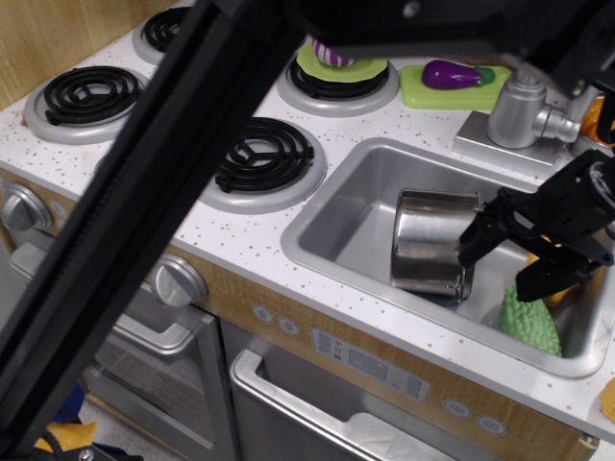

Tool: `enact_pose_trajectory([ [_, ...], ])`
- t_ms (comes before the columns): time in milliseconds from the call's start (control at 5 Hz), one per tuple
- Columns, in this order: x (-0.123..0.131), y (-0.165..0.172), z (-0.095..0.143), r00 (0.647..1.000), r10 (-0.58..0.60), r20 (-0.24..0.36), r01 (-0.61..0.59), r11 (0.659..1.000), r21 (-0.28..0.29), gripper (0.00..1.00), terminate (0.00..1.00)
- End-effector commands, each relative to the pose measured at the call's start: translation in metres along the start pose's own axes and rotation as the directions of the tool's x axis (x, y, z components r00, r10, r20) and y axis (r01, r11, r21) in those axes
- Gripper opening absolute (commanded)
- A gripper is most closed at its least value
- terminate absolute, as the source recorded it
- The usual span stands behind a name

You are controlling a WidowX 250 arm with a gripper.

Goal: Flip pot upright in sink

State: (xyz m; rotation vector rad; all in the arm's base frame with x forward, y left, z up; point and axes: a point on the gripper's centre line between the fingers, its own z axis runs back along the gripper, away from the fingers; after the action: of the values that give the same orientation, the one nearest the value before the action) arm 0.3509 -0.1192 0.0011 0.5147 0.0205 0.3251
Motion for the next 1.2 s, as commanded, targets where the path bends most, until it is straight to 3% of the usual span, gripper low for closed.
enact_pose_trajectory([
  [0, 0.023, 0.029, 0.041, 0.997, 0.012, 0.073, -0.007, 0.998, -0.066, 1.00, 0.00],
  [200, 0.032, 0.031, 0.049, 0.996, -0.006, 0.088, 0.007, 1.000, -0.007, 1.00, 0.00],
  [600, 0.038, 0.040, 0.026, 0.989, -0.010, 0.148, 0.014, 0.999, -0.030, 1.00, 0.00],
  [800, 0.036, 0.045, 0.013, 0.984, -0.030, 0.175, 0.033, 0.999, -0.013, 1.00, 0.00],
  [1000, 0.033, 0.049, 0.008, 0.981, -0.021, 0.194, 0.023, 1.000, -0.009, 0.00, 0.00],
])
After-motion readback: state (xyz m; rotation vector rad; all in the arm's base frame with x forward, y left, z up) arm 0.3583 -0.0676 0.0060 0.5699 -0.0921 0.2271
